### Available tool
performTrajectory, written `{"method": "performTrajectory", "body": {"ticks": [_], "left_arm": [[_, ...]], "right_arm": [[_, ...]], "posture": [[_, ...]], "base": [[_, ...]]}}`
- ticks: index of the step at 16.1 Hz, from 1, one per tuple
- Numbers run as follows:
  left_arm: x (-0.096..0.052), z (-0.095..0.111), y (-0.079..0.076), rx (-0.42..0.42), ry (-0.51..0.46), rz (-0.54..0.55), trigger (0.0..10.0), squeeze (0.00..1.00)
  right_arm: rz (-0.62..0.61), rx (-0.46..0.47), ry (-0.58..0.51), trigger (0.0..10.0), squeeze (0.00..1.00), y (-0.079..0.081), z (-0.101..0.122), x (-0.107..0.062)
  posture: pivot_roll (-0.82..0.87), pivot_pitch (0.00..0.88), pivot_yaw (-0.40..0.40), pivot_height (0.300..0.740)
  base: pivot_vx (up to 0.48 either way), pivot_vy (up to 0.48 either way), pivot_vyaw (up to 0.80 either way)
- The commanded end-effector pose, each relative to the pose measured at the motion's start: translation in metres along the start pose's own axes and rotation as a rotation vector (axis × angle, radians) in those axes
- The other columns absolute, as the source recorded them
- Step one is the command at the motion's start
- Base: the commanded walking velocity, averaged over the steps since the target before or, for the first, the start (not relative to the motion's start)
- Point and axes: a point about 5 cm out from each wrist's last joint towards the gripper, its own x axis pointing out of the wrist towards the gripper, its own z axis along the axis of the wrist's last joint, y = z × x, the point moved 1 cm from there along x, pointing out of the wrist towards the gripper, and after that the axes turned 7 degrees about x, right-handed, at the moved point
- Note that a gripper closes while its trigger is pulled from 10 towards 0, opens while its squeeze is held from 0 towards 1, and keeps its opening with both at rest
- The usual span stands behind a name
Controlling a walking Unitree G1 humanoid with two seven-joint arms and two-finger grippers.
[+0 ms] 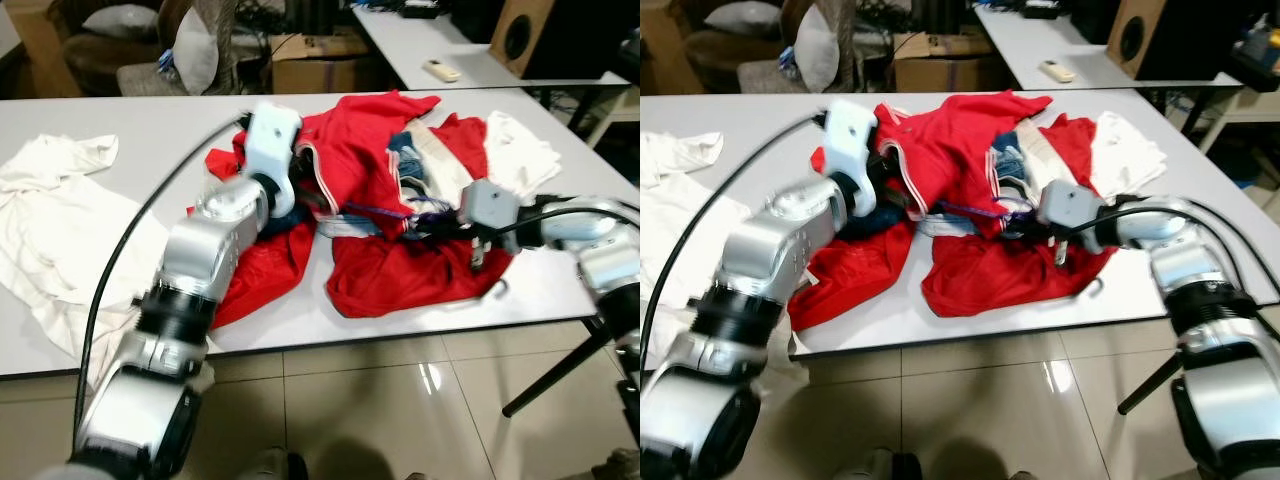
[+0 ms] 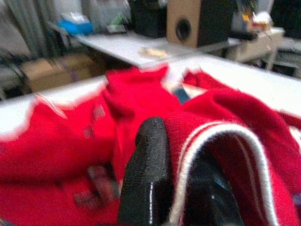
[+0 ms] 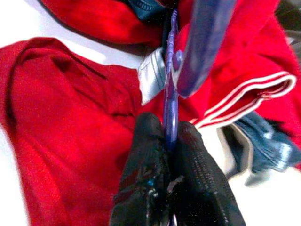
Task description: Hang hanger
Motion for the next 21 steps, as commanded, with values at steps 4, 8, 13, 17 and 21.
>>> {"method": "performTrajectory", "body": {"ticks": [4, 8, 13, 17, 21], "left_arm": [[0.009, 0.043, 0.052, 0.167, -0.15, 0.245, 10.0, 0.0], [0.013, 0.002, 0.056, 0.272, -0.002, 0.224, 10.0, 0.0], [0.004, -0.057, 0.038, 0.238, 0.147, 0.06, 10.0, 1.0], [-0.038, -0.087, 0.035, 0.465, 0.278, -0.243, 10.0, 1.0], [-0.078, -0.077, 0.043, 0.596, 0.219, -0.379, 10.0, 1.0]], "right_arm": [[0.143, -0.037, 0.026, 10.0, 0.0, 0.013, 0.014, -0.026], [0.196, -0.056, 0.022, 10.0, 0.0, 0.008, 0.048, -0.068], [0.04, 0.013, -0.173, 10.0, 0.0, -0.009, 0.092, -0.117], [-0.1, 0.143, -0.208, 10.0, 0.0, 0.003, 0.081, -0.119], [-0.239, 0.245, -0.228, 10.0, 0.0, 0.014, 0.067, -0.101]], "posture": [[-0.09, 0.0, 0.072, 0.74], [-0.09, 0.0, 0.069, 0.74], [-0.11, 0.0, 0.071, 0.74], [-0.12, 0.0, 0.084, 0.74], [-0.12, 0.0, 0.088, 0.74]], "base": [[0.0, 0.0, 0.0], [0.0, 0.0, 0.0], [0.0, 0.0, 0.0], [0.0, 0.0, 0.0], [0.0, 0.0, 0.0]]}}
